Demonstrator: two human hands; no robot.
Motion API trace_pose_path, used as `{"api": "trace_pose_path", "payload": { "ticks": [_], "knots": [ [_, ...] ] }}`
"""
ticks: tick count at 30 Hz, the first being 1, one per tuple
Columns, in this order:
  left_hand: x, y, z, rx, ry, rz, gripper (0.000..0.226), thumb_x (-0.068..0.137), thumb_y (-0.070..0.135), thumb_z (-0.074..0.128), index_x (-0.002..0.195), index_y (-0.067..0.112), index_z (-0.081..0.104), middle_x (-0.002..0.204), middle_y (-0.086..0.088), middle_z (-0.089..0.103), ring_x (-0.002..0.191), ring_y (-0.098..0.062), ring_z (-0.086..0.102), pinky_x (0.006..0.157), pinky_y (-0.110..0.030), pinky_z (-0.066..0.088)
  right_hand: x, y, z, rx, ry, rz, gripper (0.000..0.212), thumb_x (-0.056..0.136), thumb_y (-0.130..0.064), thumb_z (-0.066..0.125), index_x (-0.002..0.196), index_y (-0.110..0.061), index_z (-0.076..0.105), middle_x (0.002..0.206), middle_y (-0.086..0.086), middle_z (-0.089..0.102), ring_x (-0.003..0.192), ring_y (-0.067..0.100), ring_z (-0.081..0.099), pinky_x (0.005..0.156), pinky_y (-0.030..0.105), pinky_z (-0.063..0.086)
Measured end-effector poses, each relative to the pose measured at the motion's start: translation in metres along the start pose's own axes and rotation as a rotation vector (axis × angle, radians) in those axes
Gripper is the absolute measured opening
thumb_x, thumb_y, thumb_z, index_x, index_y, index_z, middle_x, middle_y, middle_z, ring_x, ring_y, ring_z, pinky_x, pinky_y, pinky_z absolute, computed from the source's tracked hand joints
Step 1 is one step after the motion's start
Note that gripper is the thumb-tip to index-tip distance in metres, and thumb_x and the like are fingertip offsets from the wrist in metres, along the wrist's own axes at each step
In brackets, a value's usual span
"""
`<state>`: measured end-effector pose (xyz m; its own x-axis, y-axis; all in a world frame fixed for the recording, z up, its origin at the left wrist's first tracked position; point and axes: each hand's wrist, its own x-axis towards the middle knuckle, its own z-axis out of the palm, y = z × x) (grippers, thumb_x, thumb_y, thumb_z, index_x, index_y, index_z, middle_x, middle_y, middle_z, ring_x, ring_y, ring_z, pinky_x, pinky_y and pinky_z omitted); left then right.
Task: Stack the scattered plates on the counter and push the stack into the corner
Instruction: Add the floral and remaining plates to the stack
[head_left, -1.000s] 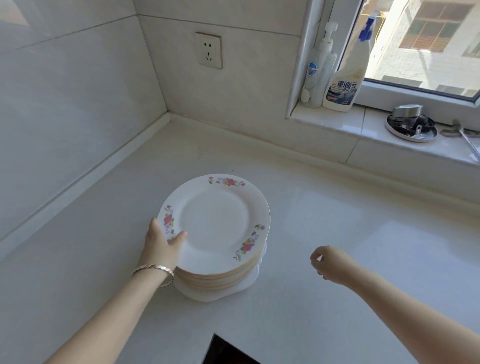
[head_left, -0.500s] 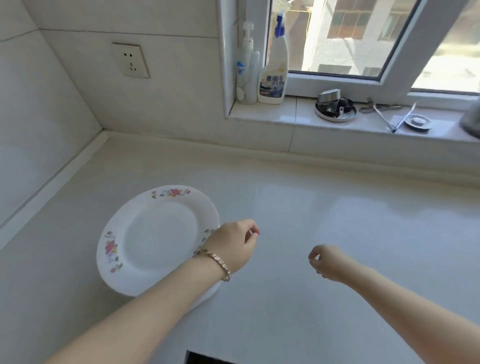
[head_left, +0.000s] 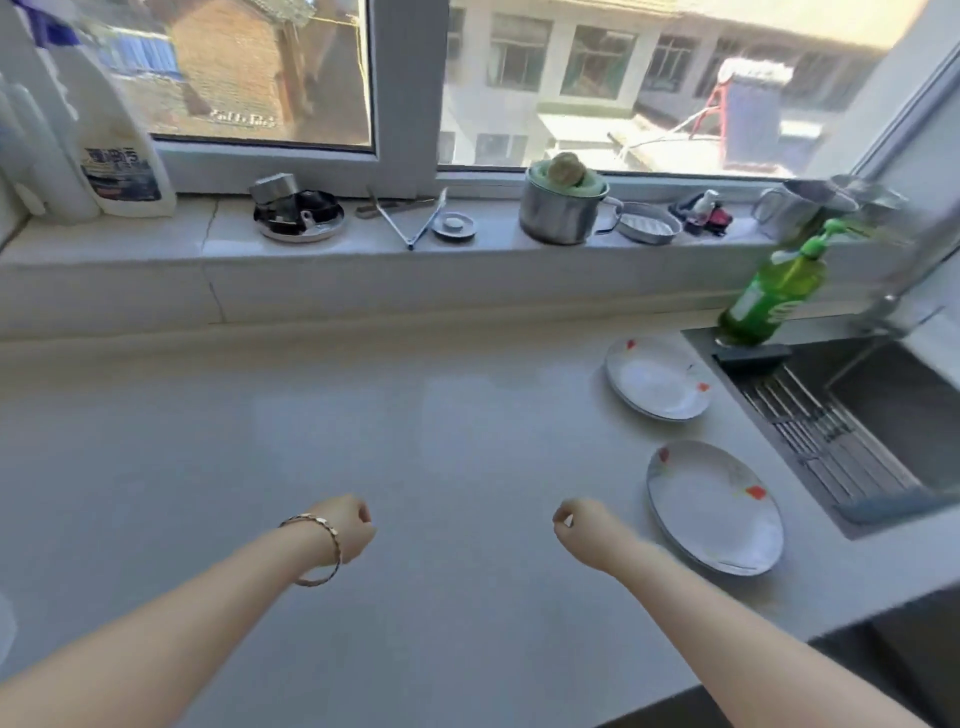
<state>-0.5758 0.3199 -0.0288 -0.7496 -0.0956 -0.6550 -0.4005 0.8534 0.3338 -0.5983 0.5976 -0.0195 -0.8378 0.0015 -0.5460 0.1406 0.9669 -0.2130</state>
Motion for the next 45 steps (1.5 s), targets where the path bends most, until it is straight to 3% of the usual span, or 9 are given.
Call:
{"api": "trace_pose_path", "payload": {
  "ticks": [4,8,12,20,26,31,35,40,45],
  "knots": [
    [0.021,0.067,0.03,-0.064,-0.007,-0.02,0.021,0.09,0.01,0.042,0.07,0.016,0.048,0.072,-0.005,0.063,0.071,-0.021,0.058,0.058,-0.021,0.041,0.026,0.092,-0.032,-0.008,0.058,0.104,0.032,0.09,-0.016,0.04,0.114,-0.012,0.062,0.123,0.007,0.062,0.112,0.028,0.058,0.091,0.031,0.046],
    [0.032,0.119,0.057,-0.047,-0.002,-0.03,0.013,0.088,0.012,0.043,0.078,0.015,0.052,0.078,-0.007,0.066,0.07,-0.022,0.061,0.076,-0.029,0.052,0.049,0.165,-0.055,-0.005,0.145,0.259,0.037,0.089,-0.01,0.039,0.122,-0.01,0.055,0.133,0.012,0.05,0.123,0.029,0.047,0.093,0.032,0.043],
    [0.034,0.15,0.076,-0.011,-0.031,-0.034,0.013,0.087,0.011,0.043,0.077,0.015,0.051,0.077,-0.006,0.065,0.069,-0.02,0.057,0.068,-0.023,0.043,0.065,0.212,-0.062,-0.01,0.317,0.426,0.04,0.092,-0.016,0.04,0.13,-0.006,0.043,0.136,0.018,0.04,0.128,0.032,0.038,0.099,0.038,0.039],
    [0.031,0.145,0.077,-0.161,-0.008,-0.147,0.015,0.089,0.011,0.042,0.082,0.014,0.055,0.068,0.002,0.063,0.064,-0.015,0.06,0.052,-0.019,0.04,0.088,0.243,-0.051,0.256,0.381,0.562,0.05,0.096,-0.032,0.041,0.127,0.007,0.033,0.13,0.026,0.046,0.112,0.043,0.055,0.088,0.044,0.045],
    [0.024,0.114,0.067,-0.288,0.045,-0.26,0.013,0.092,0.01,0.043,0.09,0.01,0.056,0.067,0.001,0.062,0.067,-0.02,0.061,0.055,-0.02,0.041,0.092,0.256,-0.056,0.283,0.329,0.619,0.058,0.093,-0.039,0.046,0.127,0.008,0.036,0.13,0.028,0.044,0.113,0.044,0.052,0.09,0.045,0.043],
    [0.014,0.091,0.063,-0.389,0.074,-0.319,0.013,0.093,0.01,0.044,0.086,0.009,0.055,0.069,-0.002,0.063,0.064,-0.018,0.06,0.053,-0.022,0.042,0.087,0.265,-0.051,0.438,0.21,0.548,0.05,0.094,-0.036,0.047,0.118,0.008,0.049,0.124,0.03,0.054,0.115,0.041,0.051,0.089,0.04,0.042],
    [0.008,0.07,0.061,-0.461,0.098,-0.367,0.015,0.093,0.01,0.044,0.082,0.01,0.054,0.071,-0.004,0.063,0.064,-0.019,0.059,0.055,-0.023,0.042,0.077,0.255,-0.046,0.591,0.232,0.398,0.028,0.093,-0.024,0.05,0.091,0.003,0.057,0.106,0.029,0.062,0.102,0.042,0.056,0.077,0.035,0.039],
    [-0.009,0.039,0.054,-0.582,0.193,-0.44,0.015,0.092,0.009,0.045,0.08,0.01,0.054,0.069,-0.006,0.062,0.061,-0.02,0.058,0.053,-0.022,0.039,0.074,0.204,-0.044,0.734,0.292,0.278,0.03,0.09,-0.024,0.052,0.063,-0.01,0.053,0.07,0.013,0.057,0.084,0.04,0.061,0.081,0.052,0.054],
    [-0.049,0.0,0.025,-0.666,0.334,-0.475,0.019,0.092,0.009,0.043,0.077,0.012,0.053,0.069,-0.006,0.061,0.06,-0.019,0.057,0.054,-0.021,0.038,0.074,0.096,-0.057,0.909,0.172,0.051,0.015,0.092,-0.02,0.052,0.089,-0.008,0.06,0.084,0.012,0.055,0.076,0.03,0.054,0.044,0.027,0.051]
  ]
}}
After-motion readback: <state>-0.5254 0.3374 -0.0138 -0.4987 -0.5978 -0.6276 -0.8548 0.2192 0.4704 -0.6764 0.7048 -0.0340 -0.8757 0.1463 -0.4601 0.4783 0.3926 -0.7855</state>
